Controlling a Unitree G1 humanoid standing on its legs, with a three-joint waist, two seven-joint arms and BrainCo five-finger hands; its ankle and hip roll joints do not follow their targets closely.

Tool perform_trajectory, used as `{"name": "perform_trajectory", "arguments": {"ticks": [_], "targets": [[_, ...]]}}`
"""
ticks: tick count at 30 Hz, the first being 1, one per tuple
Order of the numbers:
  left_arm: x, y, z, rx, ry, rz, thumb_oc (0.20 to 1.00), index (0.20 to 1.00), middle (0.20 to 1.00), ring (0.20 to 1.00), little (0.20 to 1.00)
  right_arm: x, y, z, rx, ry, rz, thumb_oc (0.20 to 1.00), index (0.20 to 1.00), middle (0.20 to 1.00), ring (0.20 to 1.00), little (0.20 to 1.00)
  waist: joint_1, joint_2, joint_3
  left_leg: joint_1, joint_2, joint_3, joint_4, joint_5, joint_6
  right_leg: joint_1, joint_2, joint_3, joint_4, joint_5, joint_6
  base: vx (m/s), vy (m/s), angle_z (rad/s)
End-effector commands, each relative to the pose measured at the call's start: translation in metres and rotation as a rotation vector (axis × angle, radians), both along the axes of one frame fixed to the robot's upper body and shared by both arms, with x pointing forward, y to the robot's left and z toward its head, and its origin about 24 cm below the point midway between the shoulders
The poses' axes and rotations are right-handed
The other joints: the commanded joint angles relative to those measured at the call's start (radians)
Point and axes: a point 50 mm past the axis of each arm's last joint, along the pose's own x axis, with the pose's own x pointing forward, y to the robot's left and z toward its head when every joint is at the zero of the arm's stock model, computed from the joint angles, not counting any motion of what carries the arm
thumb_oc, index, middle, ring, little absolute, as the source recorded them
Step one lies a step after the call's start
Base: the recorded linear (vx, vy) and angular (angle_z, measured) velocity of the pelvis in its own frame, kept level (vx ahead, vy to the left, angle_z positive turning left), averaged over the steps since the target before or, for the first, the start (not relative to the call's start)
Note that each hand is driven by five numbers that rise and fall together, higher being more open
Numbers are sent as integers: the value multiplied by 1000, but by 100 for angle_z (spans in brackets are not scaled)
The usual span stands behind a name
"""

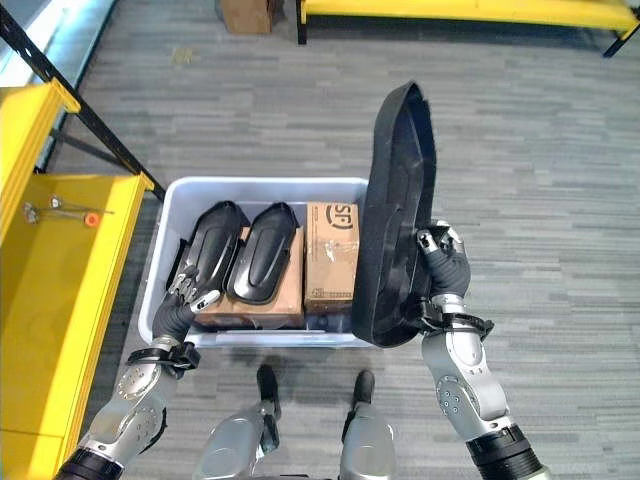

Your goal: Move parts from the plastic box to the shelf.

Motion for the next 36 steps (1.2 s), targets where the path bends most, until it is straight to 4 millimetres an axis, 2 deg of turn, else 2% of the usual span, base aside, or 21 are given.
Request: {"name": "perform_trajectory", "arguments": {"ticks": [1, 5, 6, 10, 11, 12, 14, 15, 16, 17, 18, 20, 22, 23, 25, 27, 31, 32, 33, 34, 36], "targets": [[-1, 11, 11, 81, -56, -22, 1000, 1000, 1000, 1000, 1000, 0, 5, 26, -12, -139, 68, 200, 200, 200, 200, 200, 13, -25, -83, -1, 124, -44, 70, -4, -84, -20, -63, -16, 58, 14, 48, 52, -83, -2], [-8, 15, 7, 53, -40, 5, 1000, 1000, 1000, 1000, 1000, -1, 7, 20, -9, -109, 87, 200, 200, 200, 200, 200, 26, -16, -116, 35, 156, -61, 59, 13, -91, 11, -26, -29, 106, -40, 27, 47, -174, 10], [-16, 20, 2, 25, -16, 49, 1000, 1000, 1000, 1000, 1000, 4, 14, 21, -9, -109, 121, 200, 200, 200, 200, 200, 46, -12, -133, 47, 193, -77, 65, 57, -105, 36, 15, -50, 116, -77, 4, 2, -294, 14], [-24, 23, -4, -13, 6, 93, 1000, 1000, 1000, 1000, 1000, 10, 17, 25, -30, -122, 139, 200, 200, 200, 200, 200, 71, -1, -127, 25, 232, -110, 62, 153, -136, 58, 65, -82, 97, -96, -29, -82, -198, 16], [-29, 26, -5, -29, 12, 120, 1000, 1000, 1000, 1000, 1000, 12, 19, 24, -9, -118, 143, 200, 200, 200, 200, 200, 90, 4, -122, -1, 243, -140, 39, 234, -161, 71, 86, -108, 50, -91, -43, -135, -157, 33], [-29, 26, -5, -29, 12, 120, 1000, 1000, 1000, 1000, 1000, 12, 19, 24, -9, -118, 143, 200, 200, 200, 200, 200, 89, 5, -122, -1, 243, -141, 39, 234, -161, 71, 87, -109, 49, -90, -43, -130, -122, 39], [-30, 26, -8, -46, 21, 139, 1000, 1000, 1000, 1000, 1000, 14, 17, 25, -16, -120, 141, 200, 200, 200, 200, 200, 114, 4, -104, -54, 242, -147, 36, 311, -172, 88, 82, -161, 13, -83, -55, -197, -106, 52], [-28, 26, -7, -41, 15, 138, 1000, 1000, 1000, 1000, 1000, 14, 15, 25, -13, -119, 131, 200, 200, 200, 200, 200, 112, -4, -97, -64, 246, -104, 75, 285, -159, 86, 69, -190, 2, -72, -61, -204, -97, 84], [-28, 27, -7, -41, 15, 138, 1000, 1000, 1000, 1000, 1000, 14, 15, 25, -13, -119, 131, 200, 200, 200, 200, 200, 111, -4, -95, -64, 246, -105, 78, 283, -159, 87, 69, -191, 2, -73, -61, -159, -87, 108], [-28, 26, -7, -43, 11, 134, 1000, 1000, 1000, 1000, 1000, 13, 12, 24, -15, -116, 120, 200, 200, 200, 200, 200, 106, -8, -96, -55, 250, -80, 101, 252, -148, 82, 59, -212, -1, -65, -64, -110, -21, 138], [-22, 20, -3, -63, -16, 118, 1000, 1000, 1000, 1000, 1000, 11, 10, 15, 2, -85, 85, 200, 200, 200, 200, 200, 80, -10, -114, 21, 285, -9, 132, 144, -150, 83, 20, -263, 22, -73, -52, -123, 27, 112], [-20, 18, -3, -65, -20, 114, 1000, 1000, 1000, 1000, 1000, 10, 11, 13, 12, -77, 80, 200, 200, 200, 200, 200, 72, -8, -120, 51, 297, 21, 118, 136, -153, 87, 4, -285, 31, -72, -44, -46, 97, 85], [-14, 14, -2, -64, -29, 104, 1000, 1000, 1000, 1000, 1000, 5, 9, 5, 39, -50, 62, 200, 200, 200, 200, 200, 53, 9, -144, 93, 313, 76, 72, 122, -158, 83, -38, -333, 60, -62, -26, -15, 186, 128], [-12, 12, -1, -60, -33, 91, 1000, 1000, 1000, 1000, 1000, 2, 8, 3, 43, -39, 55, 200, 200, 200, 200, 200, 46, 15, -151, 97, 304, 95, 43, 116, -154, 84, -60, -354, 72, -49, -15, 16, 225, 110], [-9, 9, -1, -47, -34, 66, 1000, 1000, 1000, 1000, 1000, -2, 8, -5, 58, -11, 56, 200, 200, 200, 200, 200, 39, 24, -162, 86, 265, 101, 37, 46, -129, 92, -116, -374, 95, -18, 8, 55, 270, 106], [-8, 10, 3, -38, -52, 59, 1000, 1000, 1000, 1000, 1000, -3, 8, -7, 63, -3, 58, 200, 200, 200, 200, 200, 43, 18, -158, 73, 244, 86, 55, 32, -119, 107, -145, -386, 94, 0, 21, 68, 234, 85], [-12, 26, 7, 23, -56, 79, 1000, 1000, 1000, 1000, 1000, -4, 17, -14, 82, 19, 89, 200, 200, 200, 200, 200, 81, -28, -146, 16, 157, 51, 149, -67, -73, 169, -244, -431, 71, 111, 83, 107, 266, 43], [-12, 26, 8, 23, -56, 80, 1000, 1000, 1000, 1000, 1000, -4, 17, -14, 82, 19, 89, 200, 200, 200, 200, 200, 80, -28, -146, 15, 157, 50, 150, -67, -73, 169, -245, -432, 71, 111, 83, 115, 233, 69], [-13, 33, 9, 49, -57, 98, 1000, 1000, 1000, 1000, 1000, -2, 22, -13, 96, 10, 103, 200, 200, 200, 200, 200, 107, -44, -143, -8, 132, 39, 175, -90, -60, 187, -266, -443, 57, 155, 102, 68, 121, 47], [-14, 34, 10, 50, -57, 99, 1000, 1000, 1000, 1000, 1000, -1, 22, -13, 97, 9, 104, 200, 200, 200, 200, 200, 104, -46, -142, -10, 129, 37, 178, -93, -57, 190, -268, -445, 54, 159, 105, 110, 210, 36], [-15, 37, 11, 62, -62, 104, 1000, 1000, 1000, 1000, 1000, -1, 23, -13, 86, 7, 103, 200, 200, 200, 200, 200, 123, -60, -142, -48, 86, 11, 204, -121, -34, 211, -296, -471, 37, 211, 125, 108, 216, 25]]}}
